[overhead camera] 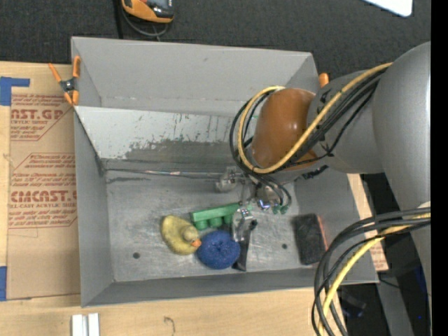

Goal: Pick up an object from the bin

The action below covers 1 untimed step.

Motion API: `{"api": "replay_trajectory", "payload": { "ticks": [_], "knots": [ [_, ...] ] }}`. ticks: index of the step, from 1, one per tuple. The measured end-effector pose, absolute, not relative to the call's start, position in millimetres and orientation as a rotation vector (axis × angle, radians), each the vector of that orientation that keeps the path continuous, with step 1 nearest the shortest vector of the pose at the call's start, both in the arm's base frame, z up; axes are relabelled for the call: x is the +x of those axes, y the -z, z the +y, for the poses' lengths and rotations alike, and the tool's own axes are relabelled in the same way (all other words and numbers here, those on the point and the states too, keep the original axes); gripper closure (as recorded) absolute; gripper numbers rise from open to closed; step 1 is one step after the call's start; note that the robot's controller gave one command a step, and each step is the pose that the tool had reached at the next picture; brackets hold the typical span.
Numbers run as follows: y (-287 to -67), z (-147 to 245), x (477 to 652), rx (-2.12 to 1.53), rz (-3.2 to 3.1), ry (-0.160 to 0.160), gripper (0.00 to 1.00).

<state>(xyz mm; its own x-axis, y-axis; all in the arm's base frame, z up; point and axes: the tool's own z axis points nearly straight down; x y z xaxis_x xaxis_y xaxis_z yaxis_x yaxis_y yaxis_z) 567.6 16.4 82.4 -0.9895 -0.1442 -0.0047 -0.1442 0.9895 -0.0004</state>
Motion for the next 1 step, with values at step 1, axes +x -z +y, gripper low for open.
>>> {"api": "replay_trajectory", "payload": {
  "ticks": [1],
  "knots": [
    [-73.9,36.2,588.0,-0.545,3.093,0.008,1.0]
  ]
}}
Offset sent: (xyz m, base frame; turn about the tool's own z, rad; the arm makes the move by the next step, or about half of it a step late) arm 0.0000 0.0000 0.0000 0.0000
